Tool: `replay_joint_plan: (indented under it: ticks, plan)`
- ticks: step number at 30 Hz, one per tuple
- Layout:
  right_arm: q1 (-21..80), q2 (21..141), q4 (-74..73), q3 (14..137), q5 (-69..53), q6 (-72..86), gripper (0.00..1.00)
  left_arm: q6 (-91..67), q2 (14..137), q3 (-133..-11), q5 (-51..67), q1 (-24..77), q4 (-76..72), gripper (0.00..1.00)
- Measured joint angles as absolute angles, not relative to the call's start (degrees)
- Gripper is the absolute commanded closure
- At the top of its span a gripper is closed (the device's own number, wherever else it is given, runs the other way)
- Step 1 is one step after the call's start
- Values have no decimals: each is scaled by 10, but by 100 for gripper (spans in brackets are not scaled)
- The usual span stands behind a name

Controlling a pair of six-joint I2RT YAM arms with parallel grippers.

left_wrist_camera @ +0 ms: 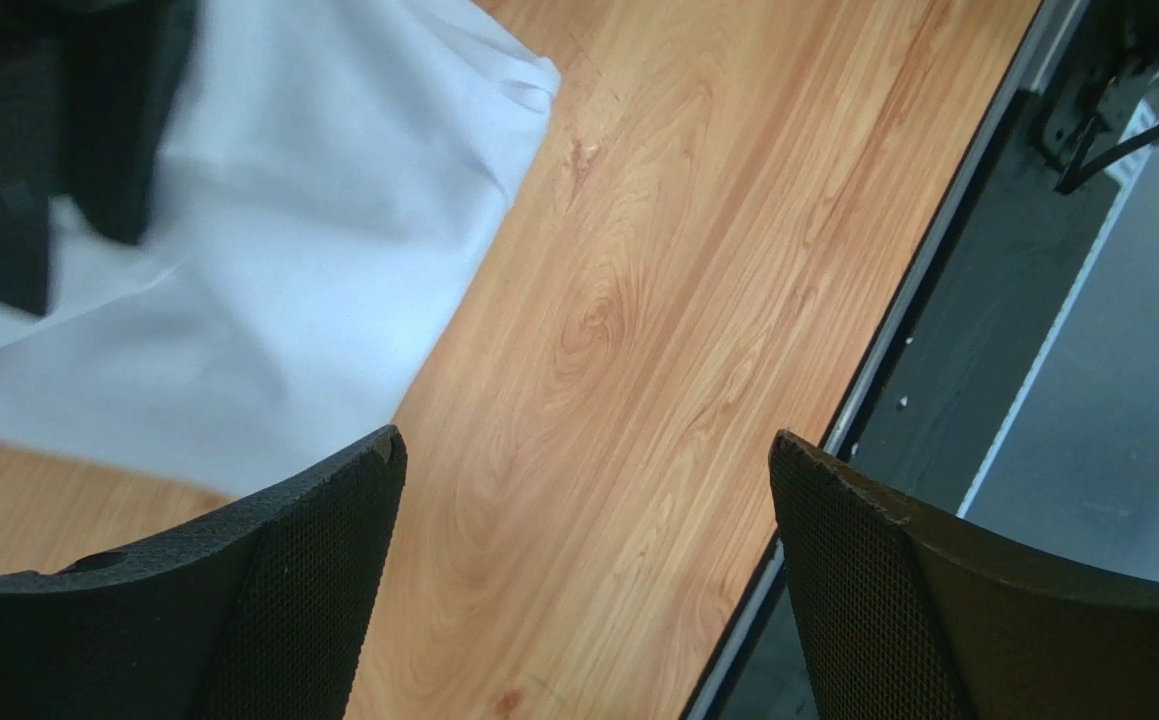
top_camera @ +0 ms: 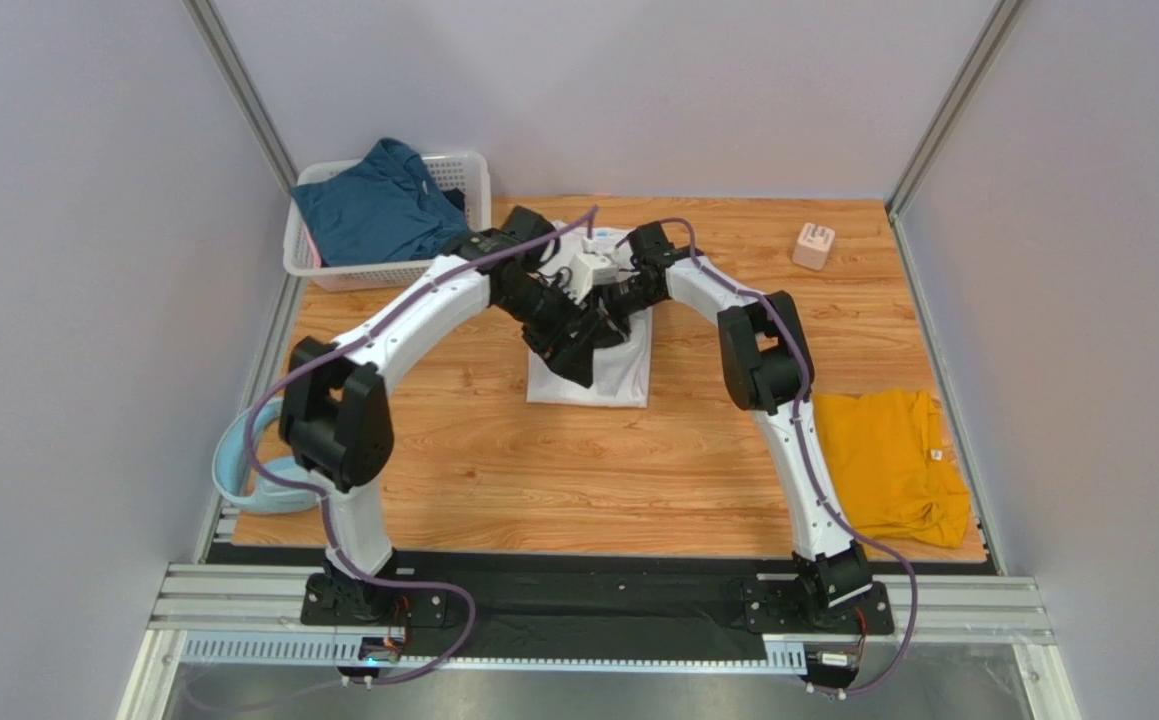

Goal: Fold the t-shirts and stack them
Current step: Fold the folded rectangular tshirt in 1/3 of the way

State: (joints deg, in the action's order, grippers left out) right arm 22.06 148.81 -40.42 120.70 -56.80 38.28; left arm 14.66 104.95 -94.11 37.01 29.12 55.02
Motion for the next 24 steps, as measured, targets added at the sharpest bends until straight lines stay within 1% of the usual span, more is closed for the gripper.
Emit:
replay_joint_plan:
  ticks: [4, 8, 15, 20, 24]
  plan:
    - [219, 1487, -345, 1189, -591, 407, 51, 157, 1136, -943, 362, 324, 546, 4]
    - [218, 1487, -312, 1188, -590, 438, 51, 163, 1196, -943, 349, 322, 543, 4]
    - [212, 1493, -273, 1189, -590, 482, 53, 180, 1208, -924, 307, 315, 511, 4]
    - [209, 1498, -249, 1190, -591, 503, 53, 186, 1208, -922, 299, 315, 501, 5]
    - [204, 1514, -226, 1215, -592, 535, 53, 190, 1208, -922, 299, 315, 493, 6]
